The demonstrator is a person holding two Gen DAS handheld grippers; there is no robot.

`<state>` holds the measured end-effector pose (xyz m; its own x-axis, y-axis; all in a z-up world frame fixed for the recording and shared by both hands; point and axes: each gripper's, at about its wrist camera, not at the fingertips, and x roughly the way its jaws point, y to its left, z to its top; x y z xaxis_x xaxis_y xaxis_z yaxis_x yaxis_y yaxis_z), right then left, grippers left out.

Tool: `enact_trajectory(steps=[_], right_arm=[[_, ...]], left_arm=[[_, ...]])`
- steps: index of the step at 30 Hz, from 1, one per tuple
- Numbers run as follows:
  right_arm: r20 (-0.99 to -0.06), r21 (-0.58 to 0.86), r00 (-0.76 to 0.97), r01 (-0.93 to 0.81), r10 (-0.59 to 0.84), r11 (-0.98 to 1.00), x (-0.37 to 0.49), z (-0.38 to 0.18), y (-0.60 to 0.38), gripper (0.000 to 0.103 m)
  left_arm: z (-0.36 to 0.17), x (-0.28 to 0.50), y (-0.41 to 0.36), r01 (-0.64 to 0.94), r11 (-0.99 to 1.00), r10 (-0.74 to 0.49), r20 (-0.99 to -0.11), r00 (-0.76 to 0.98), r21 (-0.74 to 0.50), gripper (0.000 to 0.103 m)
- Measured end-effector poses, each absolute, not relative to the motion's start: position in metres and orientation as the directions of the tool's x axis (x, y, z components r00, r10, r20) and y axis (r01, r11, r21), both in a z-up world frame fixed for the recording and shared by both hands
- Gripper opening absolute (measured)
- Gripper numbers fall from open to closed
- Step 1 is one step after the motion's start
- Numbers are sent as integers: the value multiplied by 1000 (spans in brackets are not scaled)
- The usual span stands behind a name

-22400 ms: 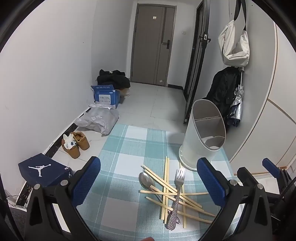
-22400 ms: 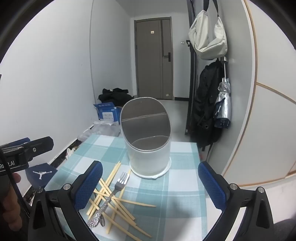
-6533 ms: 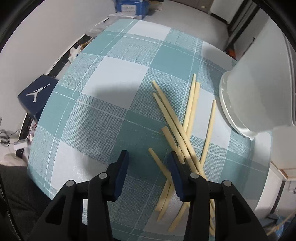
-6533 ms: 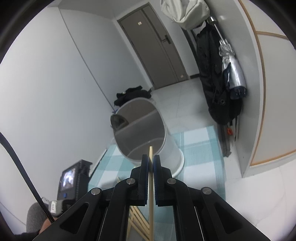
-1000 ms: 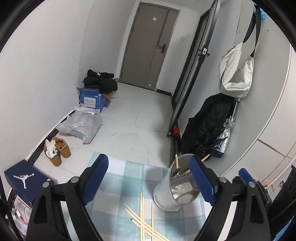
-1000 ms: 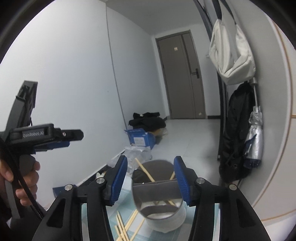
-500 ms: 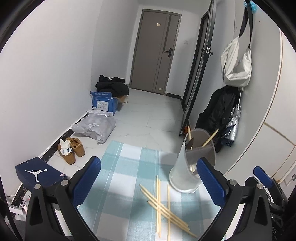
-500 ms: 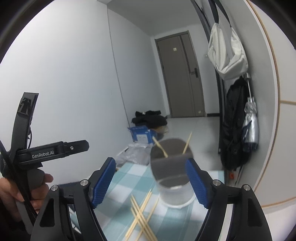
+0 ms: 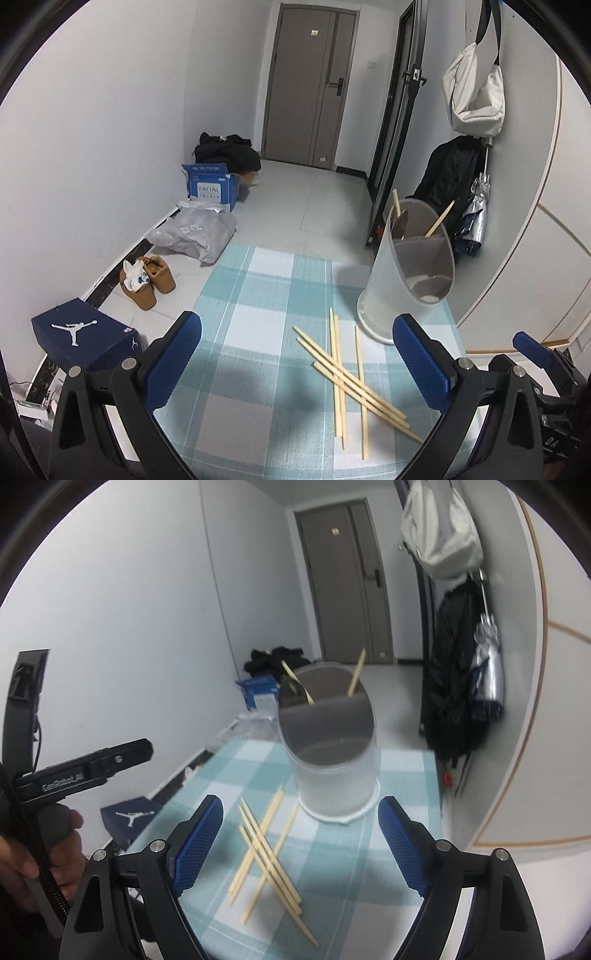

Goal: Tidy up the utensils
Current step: 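Move both open tools down toward the loose chopsticks on the cloth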

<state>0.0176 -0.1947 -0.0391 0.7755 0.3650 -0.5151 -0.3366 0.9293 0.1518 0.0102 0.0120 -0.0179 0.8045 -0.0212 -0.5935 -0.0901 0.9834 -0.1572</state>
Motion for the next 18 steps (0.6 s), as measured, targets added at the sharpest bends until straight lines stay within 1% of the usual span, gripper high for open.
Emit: enact_trajectory(steps=[5, 7, 14, 18], right_arm=[[-607, 180, 711, -314, 357, 932, 33, -62, -195, 87], [-644, 176, 685, -301, 341, 937, 39, -71, -192, 87], [-719, 166, 629, -258, 296, 952, 61, -94, -180, 87], [-752, 143, 592, -283, 290, 948, 73, -105, -161, 87]], left_arm=[[-35, 15, 18, -103, 974, -49, -638, 769, -199, 102], [-42, 21, 22, -122, 969, -54, -670, 740, -213, 102], [-62, 35, 49, -194, 932, -103, -738, 667, -306, 102], [-65, 38, 64, -239, 913, -101, -751, 653, -331, 102]])
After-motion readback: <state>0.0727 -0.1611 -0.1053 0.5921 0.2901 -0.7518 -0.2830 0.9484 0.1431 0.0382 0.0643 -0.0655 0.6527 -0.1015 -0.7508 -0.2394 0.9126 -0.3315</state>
